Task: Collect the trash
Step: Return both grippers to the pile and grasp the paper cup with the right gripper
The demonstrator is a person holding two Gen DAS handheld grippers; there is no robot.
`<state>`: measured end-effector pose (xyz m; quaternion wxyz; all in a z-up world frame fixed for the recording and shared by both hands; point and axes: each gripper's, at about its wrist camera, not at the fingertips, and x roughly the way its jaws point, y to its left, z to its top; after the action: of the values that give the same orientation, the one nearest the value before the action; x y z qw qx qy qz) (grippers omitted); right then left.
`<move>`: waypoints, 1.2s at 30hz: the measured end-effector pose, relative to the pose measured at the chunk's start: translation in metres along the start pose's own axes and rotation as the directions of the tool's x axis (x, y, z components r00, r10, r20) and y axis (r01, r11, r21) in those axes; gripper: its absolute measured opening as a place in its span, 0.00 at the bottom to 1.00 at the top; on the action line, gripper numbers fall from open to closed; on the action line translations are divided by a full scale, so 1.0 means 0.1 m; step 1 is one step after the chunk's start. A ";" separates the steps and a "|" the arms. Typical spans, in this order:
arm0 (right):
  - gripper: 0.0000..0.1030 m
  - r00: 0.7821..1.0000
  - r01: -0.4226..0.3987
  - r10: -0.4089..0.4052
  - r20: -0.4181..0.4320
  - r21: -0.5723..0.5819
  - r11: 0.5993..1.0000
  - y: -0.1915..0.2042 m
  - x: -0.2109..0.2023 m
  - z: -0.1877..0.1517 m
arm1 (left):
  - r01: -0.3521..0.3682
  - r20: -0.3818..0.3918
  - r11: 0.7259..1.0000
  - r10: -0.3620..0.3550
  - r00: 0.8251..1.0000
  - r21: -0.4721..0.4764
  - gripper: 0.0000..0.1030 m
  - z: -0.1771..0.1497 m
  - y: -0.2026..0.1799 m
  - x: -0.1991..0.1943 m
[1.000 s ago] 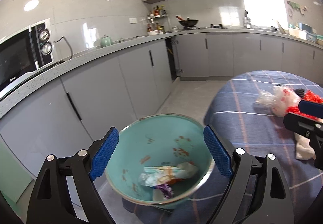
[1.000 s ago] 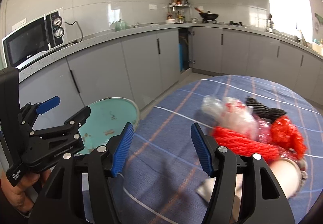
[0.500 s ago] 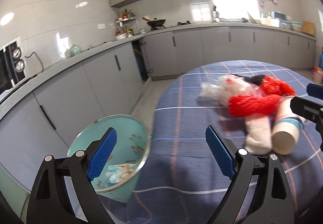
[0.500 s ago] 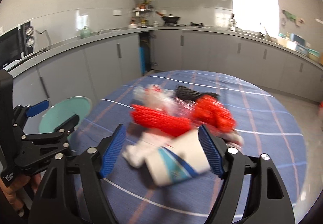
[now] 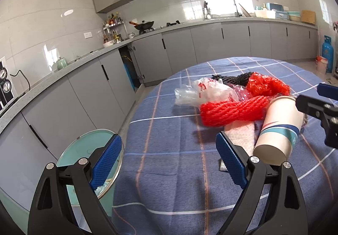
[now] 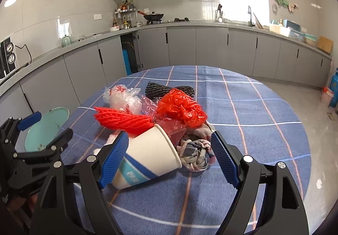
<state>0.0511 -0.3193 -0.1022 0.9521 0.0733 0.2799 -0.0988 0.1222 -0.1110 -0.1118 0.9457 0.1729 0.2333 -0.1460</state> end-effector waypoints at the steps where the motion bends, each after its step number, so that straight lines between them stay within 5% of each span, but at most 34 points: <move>1: 0.74 1.000 -0.007 0.007 -0.005 0.005 1.000 -0.01 0.03 0.00 | 0.001 -0.004 1.000 -0.001 1.000 0.003 0.87 0.00 -0.01 0.02; 10: 0.29 0.991 -0.106 0.108 -0.073 0.032 0.994 -0.05 0.24 0.00 | 0.003 -0.011 1.000 -0.003 1.000 0.003 0.87 0.05 -0.02 0.12; 16: 0.12 0.990 -0.121 0.121 -0.066 0.000 0.993 -0.01 0.13 0.00 | 0.006 -0.007 1.000 -0.006 1.000 0.006 0.87 0.08 -0.04 0.11; 26: 0.14 0.989 -0.127 0.128 -0.080 0.017 0.992 -0.04 0.07 -0.07 | 0.017 0.019 1.000 -0.017 1.000 0.015 0.87 0.07 -0.09 0.00; 30: 0.05 0.983 -0.160 0.159 -0.090 -0.010 0.987 0.03 0.03 -0.09 | 0.012 0.018 1.000 -0.012 1.000 0.003 0.87 0.08 -0.05 -0.01; 36: 0.03 0.984 -0.177 0.177 -0.014 0.001 0.984 0.04 -0.17 -0.06 | 0.003 0.026 1.000 -0.003 1.000 -0.007 0.87 0.10 -0.02 -0.03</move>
<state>0.0345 -0.3114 -0.0978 0.9551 0.0986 0.2790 -0.0131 0.1228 -0.1158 -0.1021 0.9490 0.1676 0.2218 -0.1489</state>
